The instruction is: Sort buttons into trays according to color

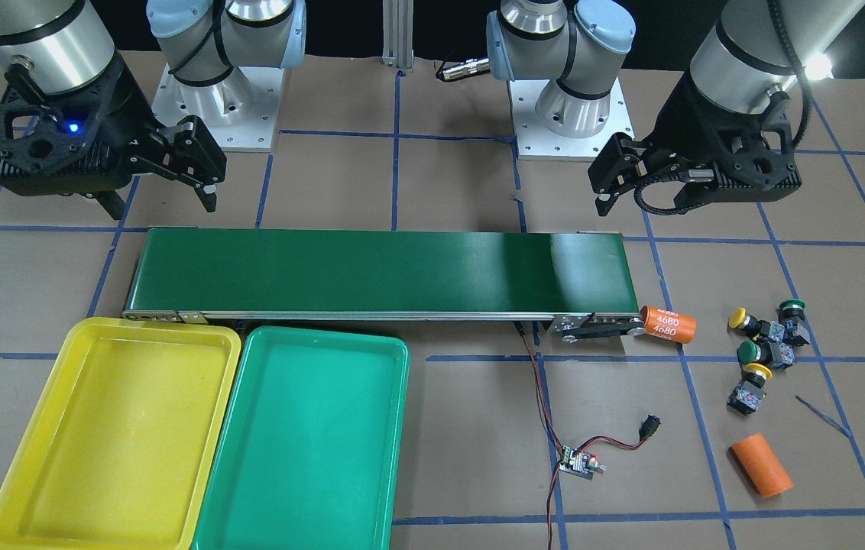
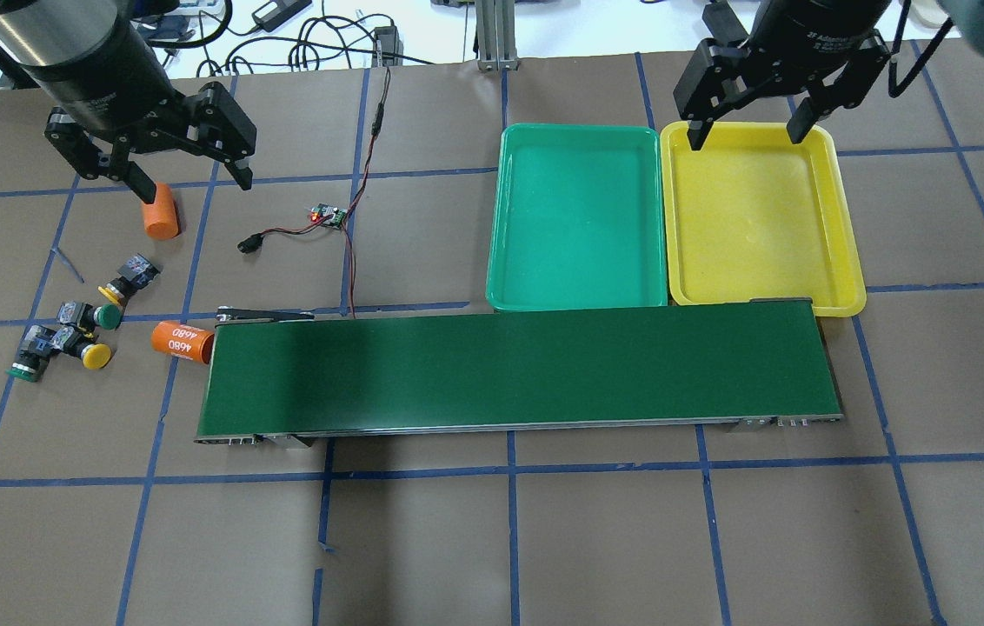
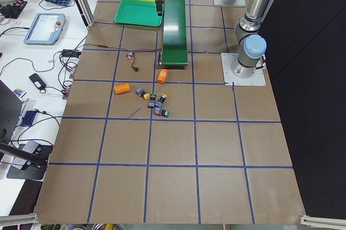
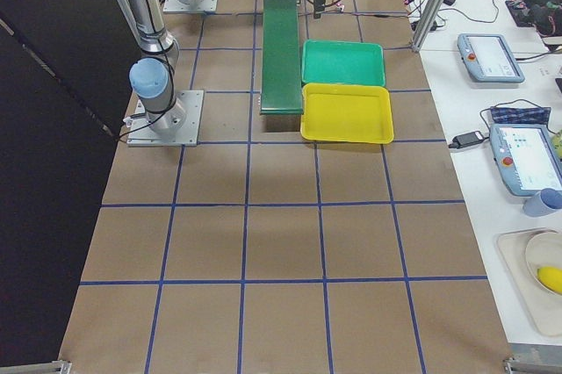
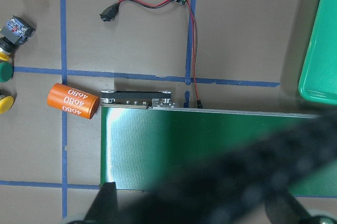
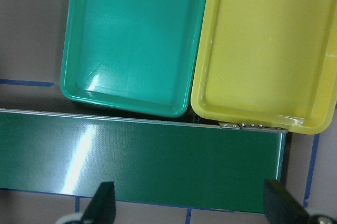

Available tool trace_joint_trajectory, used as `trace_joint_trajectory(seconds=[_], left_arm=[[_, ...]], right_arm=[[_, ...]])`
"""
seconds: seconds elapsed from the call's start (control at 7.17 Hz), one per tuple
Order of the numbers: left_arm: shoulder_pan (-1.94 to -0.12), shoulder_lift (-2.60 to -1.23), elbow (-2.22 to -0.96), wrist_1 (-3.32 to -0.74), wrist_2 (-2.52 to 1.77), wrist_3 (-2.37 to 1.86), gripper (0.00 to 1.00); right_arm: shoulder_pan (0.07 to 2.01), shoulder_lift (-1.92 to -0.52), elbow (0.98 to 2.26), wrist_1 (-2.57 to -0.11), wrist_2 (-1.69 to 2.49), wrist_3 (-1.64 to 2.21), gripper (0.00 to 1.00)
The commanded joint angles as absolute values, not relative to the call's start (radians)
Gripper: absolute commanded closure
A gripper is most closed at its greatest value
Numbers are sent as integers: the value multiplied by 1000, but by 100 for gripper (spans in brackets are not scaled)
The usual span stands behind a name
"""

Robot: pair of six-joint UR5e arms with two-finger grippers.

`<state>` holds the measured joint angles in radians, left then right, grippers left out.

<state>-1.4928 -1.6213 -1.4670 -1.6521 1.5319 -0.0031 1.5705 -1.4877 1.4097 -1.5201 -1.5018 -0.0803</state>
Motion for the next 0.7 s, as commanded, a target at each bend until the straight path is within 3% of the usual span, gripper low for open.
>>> trace_joint_trajectory(seconds=[0.0,0.28,0.56], left_arm=[[-1494,-1618,-1462,-1652,1539,-3,0],[-1474,-1626,-1477,-1645,1545,46,0],[-1314,-1678,-1532,-1622,1536,281,0]], right_arm=[[1571,-1489,1410,-1520,-1500,-81,0],[1571,-1488,1410,-1520,-1502,-81,0],[1571,-1494,1410,-1519,-1502,-80,0]])
